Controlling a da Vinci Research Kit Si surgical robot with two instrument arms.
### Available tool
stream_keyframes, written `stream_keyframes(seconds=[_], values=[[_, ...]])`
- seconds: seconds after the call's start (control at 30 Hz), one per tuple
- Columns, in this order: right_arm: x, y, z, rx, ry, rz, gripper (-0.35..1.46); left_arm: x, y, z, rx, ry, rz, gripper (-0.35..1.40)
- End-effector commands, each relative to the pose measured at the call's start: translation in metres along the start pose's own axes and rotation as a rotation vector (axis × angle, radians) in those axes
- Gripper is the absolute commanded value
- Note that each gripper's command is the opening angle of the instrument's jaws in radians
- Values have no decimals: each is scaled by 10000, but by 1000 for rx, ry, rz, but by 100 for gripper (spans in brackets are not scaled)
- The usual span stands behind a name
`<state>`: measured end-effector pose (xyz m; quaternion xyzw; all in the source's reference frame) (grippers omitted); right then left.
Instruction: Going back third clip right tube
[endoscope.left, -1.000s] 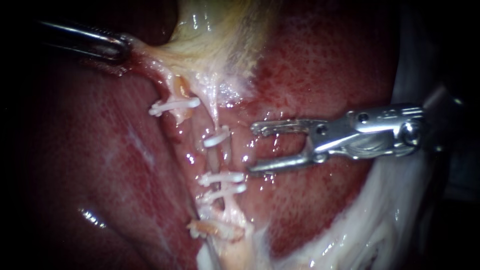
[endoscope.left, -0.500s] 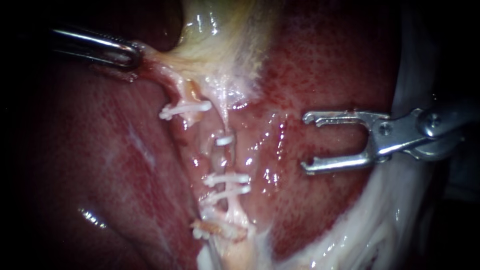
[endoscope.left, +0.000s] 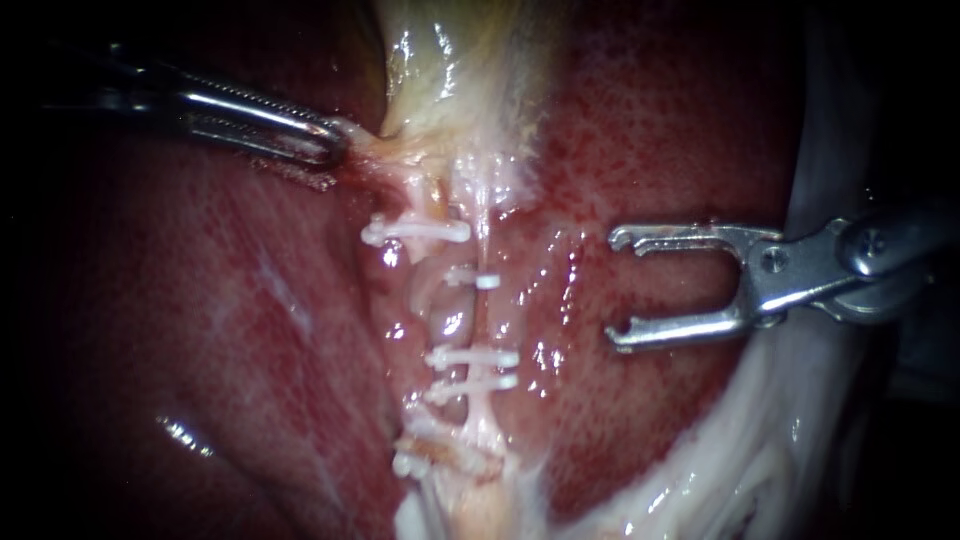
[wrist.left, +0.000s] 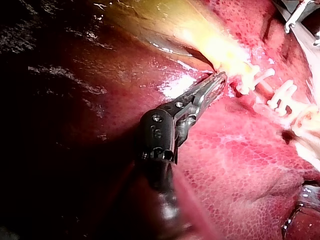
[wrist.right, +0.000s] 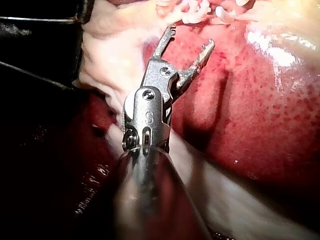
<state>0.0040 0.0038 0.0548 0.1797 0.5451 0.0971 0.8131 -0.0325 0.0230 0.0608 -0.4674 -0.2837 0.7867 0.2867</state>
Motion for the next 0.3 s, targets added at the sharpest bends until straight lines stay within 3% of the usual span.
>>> stream_keyframes(seconds=[0.03,0.3], values=[[1,1,0,0,1,-2,50,0,0,0,0,0,-1,-35],[1,1,4,11,-15,-10,50,4,0,-12,-12,-3,-3,-35]])
